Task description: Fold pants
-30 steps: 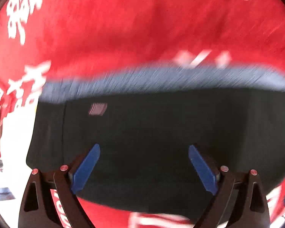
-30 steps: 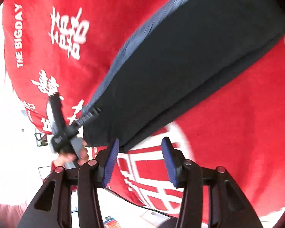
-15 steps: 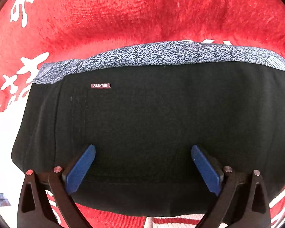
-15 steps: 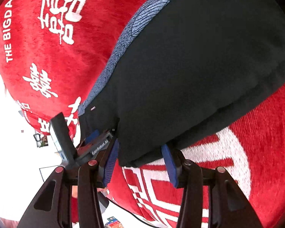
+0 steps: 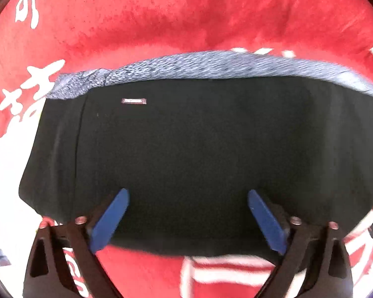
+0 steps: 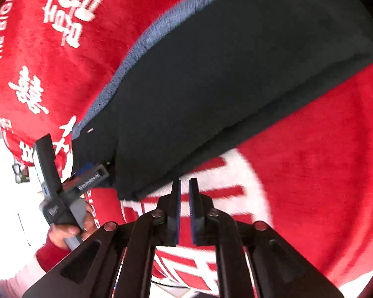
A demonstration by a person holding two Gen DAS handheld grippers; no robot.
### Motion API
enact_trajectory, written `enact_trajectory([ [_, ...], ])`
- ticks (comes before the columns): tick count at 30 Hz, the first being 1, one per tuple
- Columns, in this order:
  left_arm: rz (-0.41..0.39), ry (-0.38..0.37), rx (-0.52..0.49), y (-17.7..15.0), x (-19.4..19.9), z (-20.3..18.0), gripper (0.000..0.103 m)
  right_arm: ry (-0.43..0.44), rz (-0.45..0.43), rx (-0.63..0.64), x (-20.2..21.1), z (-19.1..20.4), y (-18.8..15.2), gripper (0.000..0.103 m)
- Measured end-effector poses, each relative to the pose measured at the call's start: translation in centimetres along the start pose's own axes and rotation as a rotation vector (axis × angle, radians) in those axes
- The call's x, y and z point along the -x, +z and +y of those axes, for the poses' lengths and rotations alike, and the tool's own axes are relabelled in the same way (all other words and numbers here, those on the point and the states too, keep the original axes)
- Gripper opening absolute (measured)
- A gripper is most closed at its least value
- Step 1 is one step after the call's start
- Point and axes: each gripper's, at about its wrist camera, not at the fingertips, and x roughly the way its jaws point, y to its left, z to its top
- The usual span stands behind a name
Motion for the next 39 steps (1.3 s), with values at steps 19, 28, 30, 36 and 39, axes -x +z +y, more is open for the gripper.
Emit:
enact_trajectory([
  [19, -0.020, -0.189, -0.017, -2.0, 0.1, -7.2, 0.074, -0.242, -0.135, 0.249, 4.8, -1.4, 4.6, 0.029],
  [28, -0.030, -0.178, -0.009, -1.3, -0.5, -7.9, 0.074, -0.465, -0.181, 0.598, 3.7, 2.5, 0.9, 0.029],
  [30, -0.030, -0.178, -0.008, -1.2, -0.6, -7.7, 0.074, -0.515, -0.184, 0.720, 3.1, 3.2, 0.4, 0.029],
  [36, -0.034, -0.178, -0.002, -2.0, 0.0, -8.2, 0.074, -0.662, -0.169, 1.024, 0.1, 5.2, -1.3, 0.030],
  [39, -0.032, -0.182, 0.001, -2.0, 0.1, -8.1, 0.074, -0.685, -0.132, 1.083, -0.9, 5.1, -1.1, 0.023],
])
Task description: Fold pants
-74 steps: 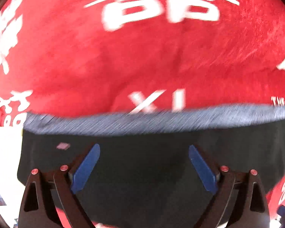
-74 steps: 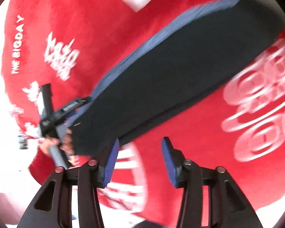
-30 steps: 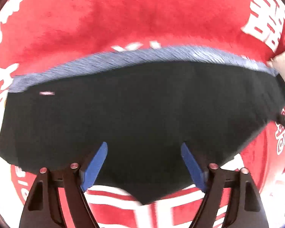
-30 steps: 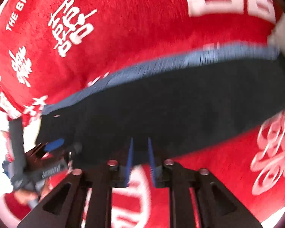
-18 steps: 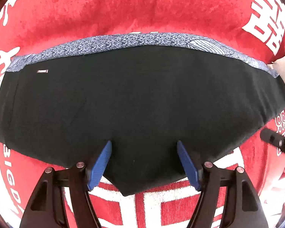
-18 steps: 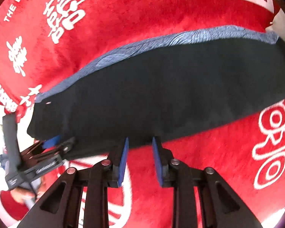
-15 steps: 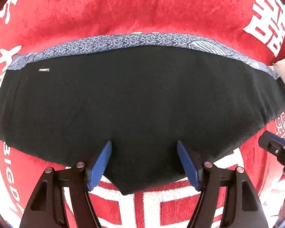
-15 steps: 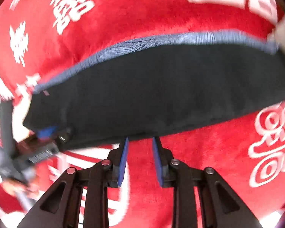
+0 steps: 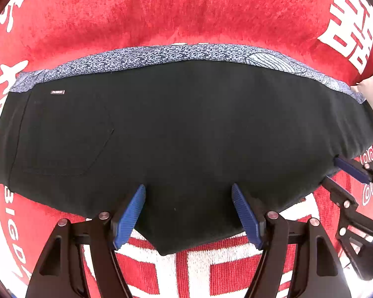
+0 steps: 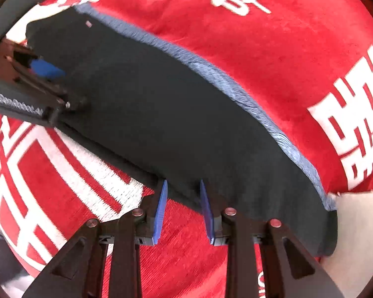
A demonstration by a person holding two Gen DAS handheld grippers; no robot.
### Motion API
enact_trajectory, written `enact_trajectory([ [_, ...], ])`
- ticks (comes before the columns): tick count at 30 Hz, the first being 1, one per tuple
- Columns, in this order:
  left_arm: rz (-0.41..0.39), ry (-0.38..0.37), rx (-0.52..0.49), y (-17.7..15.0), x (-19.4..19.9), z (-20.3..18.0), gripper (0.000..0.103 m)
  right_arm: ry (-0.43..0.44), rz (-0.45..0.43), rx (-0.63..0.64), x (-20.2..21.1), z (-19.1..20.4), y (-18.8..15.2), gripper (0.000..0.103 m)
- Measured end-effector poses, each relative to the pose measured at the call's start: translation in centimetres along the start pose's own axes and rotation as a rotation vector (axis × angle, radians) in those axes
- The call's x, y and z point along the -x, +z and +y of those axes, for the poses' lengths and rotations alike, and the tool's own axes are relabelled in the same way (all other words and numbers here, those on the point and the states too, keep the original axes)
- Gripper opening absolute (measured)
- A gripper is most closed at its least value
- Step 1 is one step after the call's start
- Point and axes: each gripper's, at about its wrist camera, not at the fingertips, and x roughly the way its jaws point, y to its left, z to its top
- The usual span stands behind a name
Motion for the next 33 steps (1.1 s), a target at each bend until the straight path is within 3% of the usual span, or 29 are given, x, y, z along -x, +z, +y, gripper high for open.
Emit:
enact_trajectory([
  [2, 0.014, -0.002, 0.012, 0.1, 0.2, 0.0, 0.073, 0.051, 0.000, -0.072, 0.0, -1.0, 0.6, 0.010],
  [6, 0.005, 0.007, 0.007, -0.3, 0.4, 0.0, 0.073, 0.094, 0.030, -0.108, 0.6, -1.4, 0.1, 0.000],
  [8, 0.006, 0.007, 0.006, -0.2, 0.2, 0.1, 0.073, 0.113, 0.092, -0.102, -0.4, -0.4, -1.3, 0.000],
  [10, 0.013, 0.007, 0.006, -0.2, 0.3, 0.2, 0.073, 0.099, 0.067, -0.123, 0.0, -0.2, -1.6, 0.000],
  [13, 0.023, 0.011, -0.001, -0.2, 0.8, 0.2, 0.073, 0.146, 0.016, -0.258, 2.4, -2.3, -1.9, 0.006],
  [15, 0.035, 0.003, 0.018, 0.2, 1.1, 0.2, 0.073, 0.180, -0.003, -0.378, 3.5, -4.7, -2.0, 0.024],
  [17, 0.025, 0.008, 0.027, 0.9, 1.5, -0.2, 0.073, 0.206, -0.026, -0.510, 3.6, -7.5, -1.9, 0.031],
  [23, -0.045, 0.049, 0.042, 5.8, 0.9, -2.0, 0.073, 0.350, -0.054, -0.867, 0.4, -14.1, -0.3, 0.031],
  [29, -0.059, 0.084, 0.100, 11.5, -2.5, -2.8, 0.073, 0.427, -0.047, -0.892, -4.1, -14.9, 4.0, 0.031],
  [32, -0.024, 0.109, 0.101, 12.4, -4.7, -3.0, 0.074, 0.424, -0.032, -0.871, -6.0, -14.2, 5.1, 0.031],
  [33, -0.032, 0.120, 0.102, 12.4, -5.1, -3.0, 0.081, 0.418, -0.023, -0.866, -6.6, -14.3, 5.3, 0.031],
])
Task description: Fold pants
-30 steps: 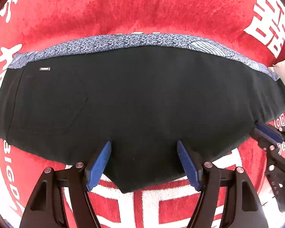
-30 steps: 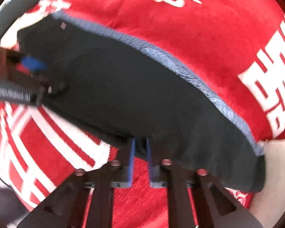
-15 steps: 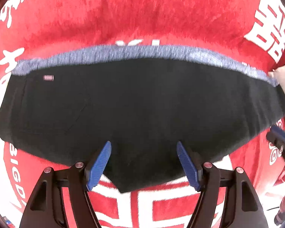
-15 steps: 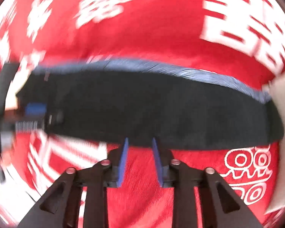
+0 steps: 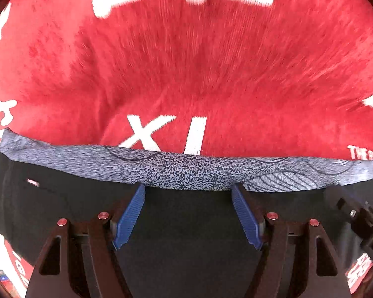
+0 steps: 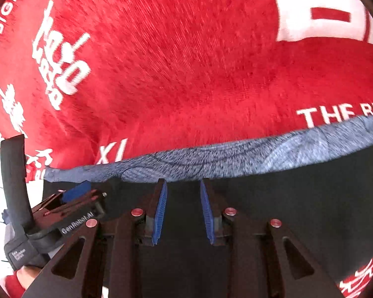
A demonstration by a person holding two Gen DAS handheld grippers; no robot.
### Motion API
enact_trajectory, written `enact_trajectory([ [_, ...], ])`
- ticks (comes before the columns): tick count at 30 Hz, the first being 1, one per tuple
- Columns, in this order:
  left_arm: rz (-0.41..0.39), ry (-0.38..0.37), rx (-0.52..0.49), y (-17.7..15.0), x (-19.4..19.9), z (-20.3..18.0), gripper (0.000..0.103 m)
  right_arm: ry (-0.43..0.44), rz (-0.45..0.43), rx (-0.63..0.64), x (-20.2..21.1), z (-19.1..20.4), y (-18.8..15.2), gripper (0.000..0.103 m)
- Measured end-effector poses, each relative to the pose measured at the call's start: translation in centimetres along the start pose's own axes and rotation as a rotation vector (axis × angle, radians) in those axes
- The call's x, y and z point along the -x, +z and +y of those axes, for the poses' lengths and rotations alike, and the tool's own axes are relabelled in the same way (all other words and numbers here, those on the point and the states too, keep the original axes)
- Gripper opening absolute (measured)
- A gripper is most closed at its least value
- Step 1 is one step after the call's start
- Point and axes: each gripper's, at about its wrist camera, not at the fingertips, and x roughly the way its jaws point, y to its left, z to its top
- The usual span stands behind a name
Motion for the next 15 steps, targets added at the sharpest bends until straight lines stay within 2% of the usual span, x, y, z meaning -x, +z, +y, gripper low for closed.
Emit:
enact_trajectory([
  [2, -0.020, 0.026, 0.005, -0.1, -0.4, 0.2, 0.087, -0.022, 0.006, 0.002, -0.9, -0.5, 0.6, 0.027],
  [5, -0.024, 0.011, 0.017, 0.0, -0.7, 0.7, 0.091, -0.035, -0.016, -0.011, -1.3, -1.8, 1.6, 0.019],
  [8, -0.021, 0.009, 0.007, 0.3, -1.0, 1.0, 0.093, -0.141, -0.057, -0.047, -0.6, -3.5, 2.4, 0.019],
  [11, -0.020, 0.012, 0.003, 0.0, -0.9, 1.3, 0.093, -0.143, -0.066, -0.153, 0.6, -6.6, 2.7, 0.019],
  [15, 0.005, 0.003, 0.006, -0.2, 0.6, 1.1, 0.093, -0.162, -0.066, -0.182, 3.3, -7.9, 1.7, 0.024],
])
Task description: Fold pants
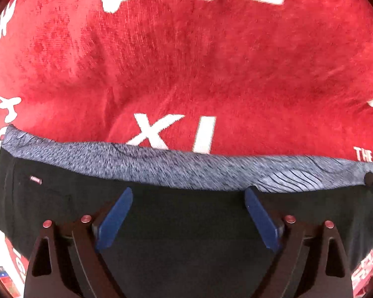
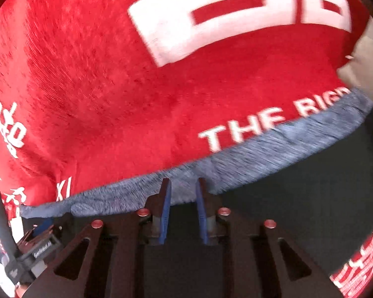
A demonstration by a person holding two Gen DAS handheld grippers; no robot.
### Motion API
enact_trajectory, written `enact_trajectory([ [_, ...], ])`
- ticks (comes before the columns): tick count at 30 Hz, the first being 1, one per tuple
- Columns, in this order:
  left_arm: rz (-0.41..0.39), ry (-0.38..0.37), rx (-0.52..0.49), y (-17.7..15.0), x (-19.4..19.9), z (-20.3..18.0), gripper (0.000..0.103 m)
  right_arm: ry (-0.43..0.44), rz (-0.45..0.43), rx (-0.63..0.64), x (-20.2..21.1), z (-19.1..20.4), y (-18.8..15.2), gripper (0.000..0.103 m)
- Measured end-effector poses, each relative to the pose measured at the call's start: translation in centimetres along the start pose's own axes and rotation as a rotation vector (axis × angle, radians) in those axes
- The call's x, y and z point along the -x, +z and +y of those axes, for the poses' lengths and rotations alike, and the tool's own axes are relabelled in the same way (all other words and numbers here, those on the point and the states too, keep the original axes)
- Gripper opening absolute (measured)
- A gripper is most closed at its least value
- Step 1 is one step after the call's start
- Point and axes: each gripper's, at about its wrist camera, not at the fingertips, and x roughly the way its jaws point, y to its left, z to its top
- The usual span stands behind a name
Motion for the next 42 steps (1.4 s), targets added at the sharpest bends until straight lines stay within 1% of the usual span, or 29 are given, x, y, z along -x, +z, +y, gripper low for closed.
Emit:
enact_trajectory([
  [2, 0.010, -0.033, -0.010, -0.7, 1.2, -0.8, 0.093, -0.026, 0.010, -0.006, 1.4, -1.3, -0.7, 0.030],
  [4, 0.012, -0.076, -0.026, -1.9, 2.2, -2.0, 0.093, -0.042, 0.005, -0.022, 3.1, -2.4, -2.1, 0.034],
  [6, 0.034, -0.096, -0.066, -3.2, 2.5, -3.6, 0.093, -0.055, 0.016, -0.030, 3.9, -3.5, -3.9, 0.045],
  [7, 0.056, -0.100, -0.086, -3.9, 2.2, -4.4, 0.093, -0.064, 0.026, -0.030, 3.9, -4.1, -4.6, 0.045],
  [8, 0.084, -0.096, -0.103, -4.8, 1.6, -5.1, 0.093, -0.052, 0.027, -0.031, 3.9, -4.8, -5.6, 0.045],
  [9, 0.093, -0.074, -0.120, -5.5, 1.2, -5.5, 0.093, -0.035, 0.004, -0.030, 4.1, -5.1, -6.2, 0.045],
  [10, 0.042, -0.045, -0.148, -6.1, 1.5, -6.0, 0.093, -0.027, -0.008, -0.027, 4.2, -5.2, -6.5, 0.046],
  [11, 0.015, -0.033, -0.169, -6.4, 1.7, -6.2, 0.094, -0.018, -0.009, -0.025, 4.2, -5.3, -6.8, 0.048],
  [14, 0.032, -0.049, -0.141, -6.4, 1.5, -5.7, 0.098, 0.023, -0.014, -0.031, 4.1, -5.6, -6.7, 0.059],
  [15, 0.039, -0.051, -0.140, -6.2, 1.3, -5.6, 0.100, 0.037, -0.009, -0.029, 4.0, -5.5, -6.6, 0.065],
  [17, 0.046, -0.044, -0.148, -6.2, 1.0, -5.6, 0.101, 0.052, 0.006, -0.007, 3.5, -4.7, -6.5, 0.071],
  [20, 0.050, -0.039, -0.144, -6.1, 0.4, -6.0, 0.101, 0.030, 0.027, 0.033, 3.4, -4.2, -6.4, 0.072],
  [22, 0.049, -0.036, -0.138, -6.1, 0.2, -6.2, 0.102, 0.043, 0.032, 0.038, 3.3, -3.9, -6.4, 0.075],
  [25, 0.041, -0.034, -0.135, -6.4, 0.2, -6.1, 0.102, 0.096, 0.030, 0.010, 3.6, -4.6, -6.1, 0.077],
  [27, 0.035, -0.034, -0.133, -6.4, 0.2, -6.1, 0.102, 0.138, 0.029, -0.016, 3.9, -5.3, -5.7, 0.078],
  [30, 0.027, -0.030, -0.131, -6.3, 0.2, -6.1, 0.102, 0.187, 0.017, -0.051, 4.0, -5.7, -6.0, 0.077],
  [35, 0.025, -0.024, -0.126, -6.2, -0.2, -6.3, 0.102, 0.211, -0.013, -0.067, 4.5, -5.8, -6.2, 0.077],
  [37, 0.025, -0.023, -0.127, -6.4, 0.4, -6.4, 0.102, 0.217, -0.021, -0.063, 4.7, -5.9, -6.4, 0.077],
  [39, 0.025, -0.022, -0.127, -6.3, 0.2, -6.4, 0.102, 0.243, -0.006, -0.080, 4.6, -6.1, -6.3, 0.077],
  [42, 0.032, -0.023, -0.127, -6.2, 0.2, -6.4, 0.102, 0.310, 0.019, -0.135, 5.0, -7.0, -6.1, 0.078],
])
